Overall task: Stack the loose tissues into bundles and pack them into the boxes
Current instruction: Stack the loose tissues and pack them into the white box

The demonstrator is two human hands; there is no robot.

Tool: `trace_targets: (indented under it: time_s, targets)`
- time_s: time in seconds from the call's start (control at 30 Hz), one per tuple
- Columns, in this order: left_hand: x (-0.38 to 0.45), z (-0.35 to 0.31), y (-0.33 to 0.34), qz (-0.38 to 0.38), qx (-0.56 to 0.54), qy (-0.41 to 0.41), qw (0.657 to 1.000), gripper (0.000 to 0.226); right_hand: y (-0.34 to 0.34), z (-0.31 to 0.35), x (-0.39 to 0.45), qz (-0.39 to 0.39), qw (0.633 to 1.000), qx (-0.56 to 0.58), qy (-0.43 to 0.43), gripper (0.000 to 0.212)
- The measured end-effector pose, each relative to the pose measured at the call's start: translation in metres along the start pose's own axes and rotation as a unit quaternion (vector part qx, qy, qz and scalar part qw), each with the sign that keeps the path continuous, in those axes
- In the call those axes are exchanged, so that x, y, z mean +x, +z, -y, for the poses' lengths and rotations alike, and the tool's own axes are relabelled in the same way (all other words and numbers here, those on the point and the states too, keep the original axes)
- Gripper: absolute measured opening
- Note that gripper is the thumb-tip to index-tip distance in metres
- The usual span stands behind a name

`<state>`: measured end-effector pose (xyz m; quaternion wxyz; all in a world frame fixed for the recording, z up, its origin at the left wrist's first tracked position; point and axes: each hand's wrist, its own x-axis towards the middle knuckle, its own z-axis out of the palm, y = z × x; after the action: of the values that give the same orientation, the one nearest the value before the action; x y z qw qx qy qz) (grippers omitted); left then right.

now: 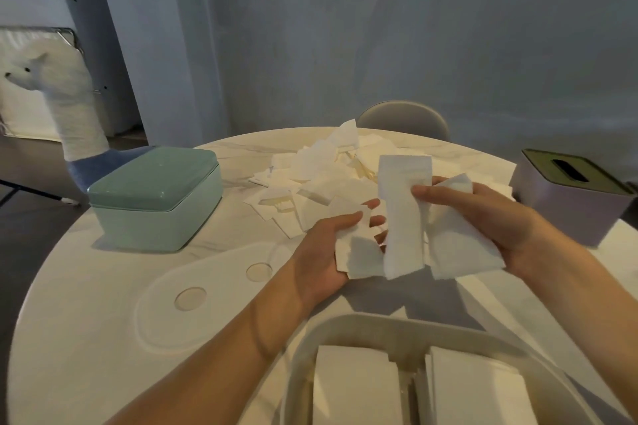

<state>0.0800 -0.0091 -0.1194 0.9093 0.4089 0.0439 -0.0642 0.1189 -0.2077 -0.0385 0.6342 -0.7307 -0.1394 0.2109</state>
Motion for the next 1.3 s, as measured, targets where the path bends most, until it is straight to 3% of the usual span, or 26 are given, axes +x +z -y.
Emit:
trace_targets:
  time_s: [0.1,0.17,0.33,0.47,0.6,0.73,0.87,1.07,1.2,1.3]
  targets:
    - [-0.005,0.001,0.013,-0.001,0.01,0.0,1.0,0.031,0.017,-0.005,-0.003,0.052,0.997,0.048,0.018,0.041]
    - [-0.008,0.004,0.019,0.013,0.026,0.0,1.0,0.035,0.024,-0.012,-0.002,0.011,1.0,0.0,0.022,0.033]
    - [-0.016,0.002,0.02,0.003,0.08,-0.008,0.997,0.051,0.022,-0.02,0.007,-0.119,0.977,-0.174,-0.04,0.03]
    - [-0.018,0.001,0.021,0.021,0.121,-0.037,0.992,0.044,0.017,-0.021,0.01,-0.122,0.976,-0.174,-0.037,0.031]
    - [-0.019,0.006,0.018,0.038,0.124,-0.081,0.988,0.045,0.013,-0.022,0.013,-0.138,0.975,-0.172,-0.034,0.017]
    - [-0.019,0.005,0.017,0.056,0.101,-0.084,0.99,0.03,0.007,-0.022,0.019,-0.169,0.962,-0.2,-0.074,0.017]
    - [-0.024,0.002,0.018,0.073,0.13,-0.102,0.984,0.032,0.001,-0.021,0.02,-0.127,0.956,-0.26,-0.057,0.017]
    - [-0.024,0.001,0.017,0.12,0.148,-0.145,0.971,0.029,-0.006,-0.021,0.02,-0.146,0.956,-0.238,-0.092,0.018]
    - [-0.022,0.002,0.015,0.11,0.149,-0.138,0.973,0.038,-0.011,-0.017,0.02,-0.245,0.935,-0.183,-0.18,0.011]
    - [-0.021,0.001,0.014,0.102,0.115,-0.148,0.977,0.05,-0.012,-0.013,0.019,-0.288,0.922,-0.126,-0.224,0.017]
